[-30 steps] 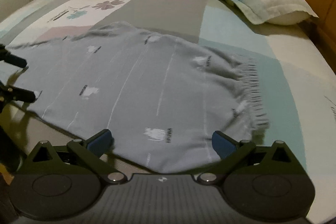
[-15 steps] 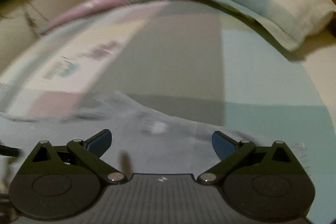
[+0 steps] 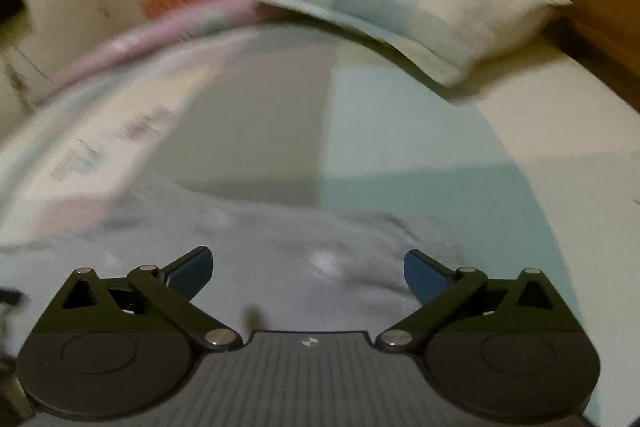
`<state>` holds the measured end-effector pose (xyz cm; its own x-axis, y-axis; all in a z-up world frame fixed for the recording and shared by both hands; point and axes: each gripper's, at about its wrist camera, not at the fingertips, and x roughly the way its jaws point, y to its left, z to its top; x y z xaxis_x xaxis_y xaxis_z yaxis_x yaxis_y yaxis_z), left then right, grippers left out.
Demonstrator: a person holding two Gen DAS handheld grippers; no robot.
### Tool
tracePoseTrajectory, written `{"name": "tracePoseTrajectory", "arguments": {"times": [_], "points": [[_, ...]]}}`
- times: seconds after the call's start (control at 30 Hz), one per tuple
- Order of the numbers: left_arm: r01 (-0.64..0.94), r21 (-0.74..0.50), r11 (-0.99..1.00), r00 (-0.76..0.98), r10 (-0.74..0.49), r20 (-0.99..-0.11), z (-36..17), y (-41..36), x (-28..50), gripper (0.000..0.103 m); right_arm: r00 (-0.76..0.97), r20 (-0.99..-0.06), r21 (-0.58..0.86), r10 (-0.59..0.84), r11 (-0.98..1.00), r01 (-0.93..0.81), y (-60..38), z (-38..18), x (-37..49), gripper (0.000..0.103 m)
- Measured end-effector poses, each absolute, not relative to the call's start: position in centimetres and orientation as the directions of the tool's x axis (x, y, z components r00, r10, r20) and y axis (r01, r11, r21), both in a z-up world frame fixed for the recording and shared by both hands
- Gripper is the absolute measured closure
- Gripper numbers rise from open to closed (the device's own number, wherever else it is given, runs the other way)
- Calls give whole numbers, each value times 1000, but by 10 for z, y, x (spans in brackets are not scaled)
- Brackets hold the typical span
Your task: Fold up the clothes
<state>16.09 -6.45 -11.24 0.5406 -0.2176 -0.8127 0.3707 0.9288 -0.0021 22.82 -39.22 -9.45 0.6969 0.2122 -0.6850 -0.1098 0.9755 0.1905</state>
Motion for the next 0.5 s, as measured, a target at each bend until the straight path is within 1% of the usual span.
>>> {"name": "tracePoseTrajectory", "arguments": {"times": [0.03, 0.17, 0.27, 0.37, 0.4, 0.43, 0.5], "points": [[371, -2, 929, 541, -218, -812, -112, -64, 161, 1, 701, -677, 224, 224, 970, -94, -400, -93, 224, 7], [367, -4, 930, 542, -217, -812, -112, -64, 160, 1, 756, -605, 334, 249, 942, -43, -418, -68, 192, 1], [362, 1, 932, 546, -212, -811, -112, -65, 160, 1, 758, -568, 450, 320, 892, -39, -429, -64, 174, 1], [358, 2, 934, 549, -209, -810, -112, -65, 158, 1, 712, -611, 500, 347, 866, 7, -431, -84, 166, 1], [355, 2, 935, 547, -206, -811, -112, -65, 157, 1, 699, -632, 492, 333, 870, 30, -430, -90, 164, 3], [351, 3, 936, 545, -202, -813, -111, -65, 156, 1, 704, -634, 489, 319, 871, 45, -429, -91, 160, 7], [336, 9, 942, 543, -185, -819, -107, -63, 154, 1, 713, -639, 482, 290, 873, 76, -426, -91, 153, 7]]}}
